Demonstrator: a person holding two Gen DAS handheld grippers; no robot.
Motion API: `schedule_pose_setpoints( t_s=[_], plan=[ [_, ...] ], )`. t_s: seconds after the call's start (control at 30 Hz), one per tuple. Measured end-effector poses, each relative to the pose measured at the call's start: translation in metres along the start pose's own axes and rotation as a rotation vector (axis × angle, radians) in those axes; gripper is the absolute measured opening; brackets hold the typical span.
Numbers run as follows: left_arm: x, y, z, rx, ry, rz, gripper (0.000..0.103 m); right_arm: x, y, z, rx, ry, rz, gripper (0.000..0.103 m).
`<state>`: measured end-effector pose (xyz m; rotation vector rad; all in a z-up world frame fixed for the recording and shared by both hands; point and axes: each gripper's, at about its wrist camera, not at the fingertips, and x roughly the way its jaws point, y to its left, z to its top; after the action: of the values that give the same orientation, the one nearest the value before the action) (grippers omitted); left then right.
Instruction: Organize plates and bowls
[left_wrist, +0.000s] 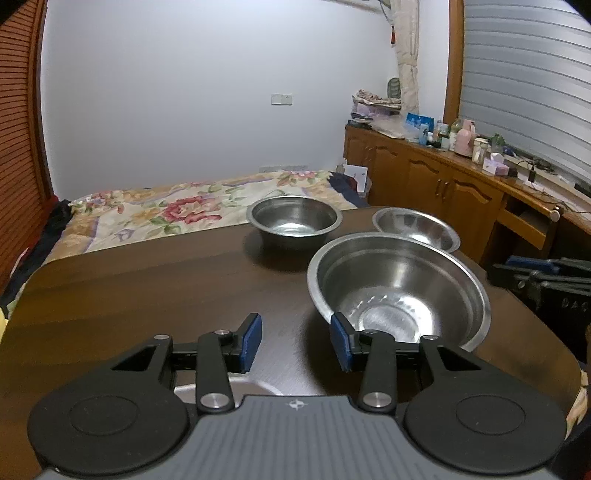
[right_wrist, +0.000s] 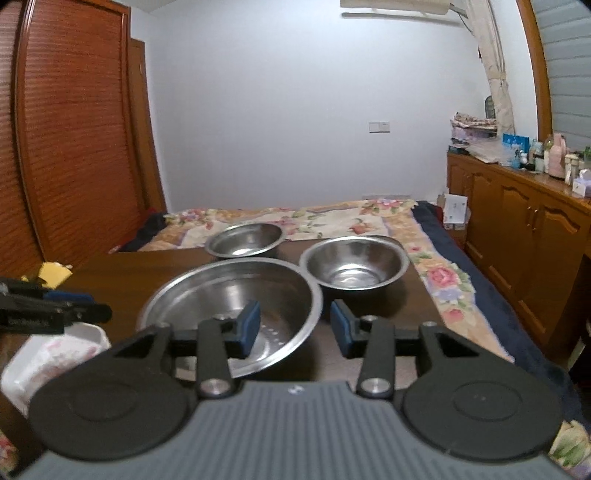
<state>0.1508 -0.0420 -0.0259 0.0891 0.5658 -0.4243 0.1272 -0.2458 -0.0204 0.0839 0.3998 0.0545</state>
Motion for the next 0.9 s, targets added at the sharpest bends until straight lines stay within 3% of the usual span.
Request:
schedule_pose_setpoints(
  t_s=[0.1,0.47,0.63,0.9],
  plan=[
    [0.007,-0.006,0.003,0.008,-0.001,-0.005,0.057,0.007,-0.003,0.0,0.004,0.02,-0.008,0.044],
    [0.032,-0.01,0.004,-0.025,0.026,-0.039,0.057,0.035,-0.01,-0.003,0.055,0.081,-0.004,0.044],
    [0.04,-0.012,0.004,-0.026,0.047,-0.04,0.041,0.042,-0.01,-0.007,0.055,0.103,-0.003,0.044],
    [0.051,-0.014,0.006,-0.04,0.071,-0.044,0.031,0.048,-0.019,-0.008,0.116,0.119,0.03,0.044]
  ],
)
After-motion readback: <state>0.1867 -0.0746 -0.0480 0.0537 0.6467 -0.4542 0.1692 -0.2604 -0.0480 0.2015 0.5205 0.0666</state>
